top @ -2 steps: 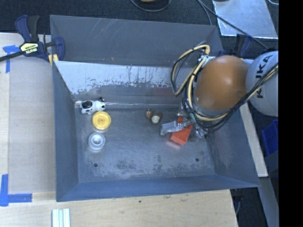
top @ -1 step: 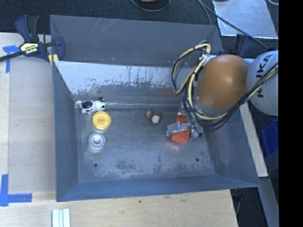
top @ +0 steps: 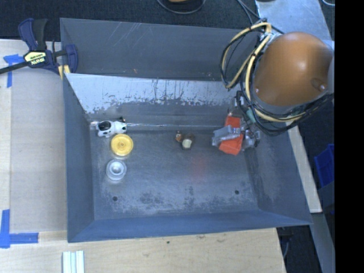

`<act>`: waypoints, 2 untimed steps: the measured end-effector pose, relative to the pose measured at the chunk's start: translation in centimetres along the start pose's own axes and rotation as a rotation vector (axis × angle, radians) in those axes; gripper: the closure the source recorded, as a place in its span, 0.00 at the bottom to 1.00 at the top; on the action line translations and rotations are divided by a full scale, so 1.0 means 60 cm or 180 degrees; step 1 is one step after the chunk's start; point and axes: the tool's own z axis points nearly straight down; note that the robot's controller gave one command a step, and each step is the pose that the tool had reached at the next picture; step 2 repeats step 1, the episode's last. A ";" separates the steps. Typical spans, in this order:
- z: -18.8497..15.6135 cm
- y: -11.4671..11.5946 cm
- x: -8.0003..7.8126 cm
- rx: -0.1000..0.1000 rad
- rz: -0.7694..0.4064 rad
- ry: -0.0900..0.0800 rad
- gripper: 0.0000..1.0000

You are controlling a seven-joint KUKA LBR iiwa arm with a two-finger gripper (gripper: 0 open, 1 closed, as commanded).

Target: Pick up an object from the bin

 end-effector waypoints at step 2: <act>-0.200 -0.003 0.007 0.0038 -0.0083 -0.0006 1.00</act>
Offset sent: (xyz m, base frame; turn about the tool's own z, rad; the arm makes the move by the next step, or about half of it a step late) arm -0.0060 -0.0042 0.1146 -0.0280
